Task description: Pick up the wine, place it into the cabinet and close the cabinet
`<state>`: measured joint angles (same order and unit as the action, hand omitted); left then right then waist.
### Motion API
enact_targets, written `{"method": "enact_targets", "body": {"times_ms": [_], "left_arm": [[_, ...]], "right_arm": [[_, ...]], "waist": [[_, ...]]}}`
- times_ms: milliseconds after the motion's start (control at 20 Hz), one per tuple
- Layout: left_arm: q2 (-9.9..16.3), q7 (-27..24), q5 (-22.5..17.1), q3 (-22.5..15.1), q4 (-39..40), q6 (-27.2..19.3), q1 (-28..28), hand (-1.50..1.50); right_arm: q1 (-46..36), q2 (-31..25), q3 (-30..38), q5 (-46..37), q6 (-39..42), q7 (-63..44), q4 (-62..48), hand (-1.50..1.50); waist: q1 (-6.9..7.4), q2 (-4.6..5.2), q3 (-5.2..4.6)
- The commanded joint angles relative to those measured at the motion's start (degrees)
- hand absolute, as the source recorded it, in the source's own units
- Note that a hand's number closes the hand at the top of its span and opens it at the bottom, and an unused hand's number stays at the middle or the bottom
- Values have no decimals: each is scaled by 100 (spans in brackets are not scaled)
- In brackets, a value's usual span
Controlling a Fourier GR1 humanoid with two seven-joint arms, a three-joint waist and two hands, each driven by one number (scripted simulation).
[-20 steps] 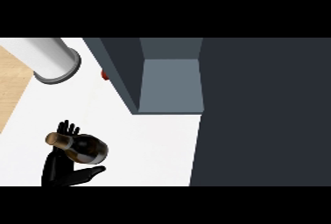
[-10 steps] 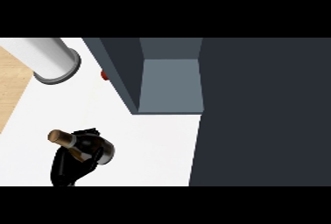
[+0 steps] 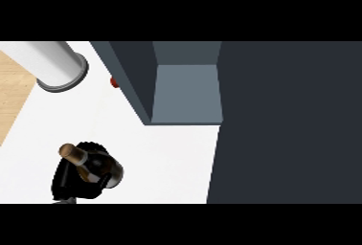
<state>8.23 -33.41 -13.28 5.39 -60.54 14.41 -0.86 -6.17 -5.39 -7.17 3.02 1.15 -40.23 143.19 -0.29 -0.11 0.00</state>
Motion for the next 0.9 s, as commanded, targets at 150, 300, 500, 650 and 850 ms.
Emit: {"method": "enact_targets", "body": {"times_ms": [150,300,500,650,850], "left_arm": [[339,-414,177,124,195,235,-141,150],[407,-608,196,246,81,126,-256,150],[297,-440,380,210,-693,-491,-264,150],[175,-617,316,115,-980,-263,54,150],[70,729,-217,-89,-2312,-149,61,150]], "right_arm": [[582,19,64,336,240,99,726,-150],[335,60,-154,145,73,-271,779,-150],[453,69,42,267,90,-81,811,-150],[229,15,75,322,201,34,578,-150],[498,138,-112,225,137,51,677,-150]], "waist": [[7,2,1],[9,-1,-3],[6,-13,3],[34,-2,1],[33,-20,7]]}}
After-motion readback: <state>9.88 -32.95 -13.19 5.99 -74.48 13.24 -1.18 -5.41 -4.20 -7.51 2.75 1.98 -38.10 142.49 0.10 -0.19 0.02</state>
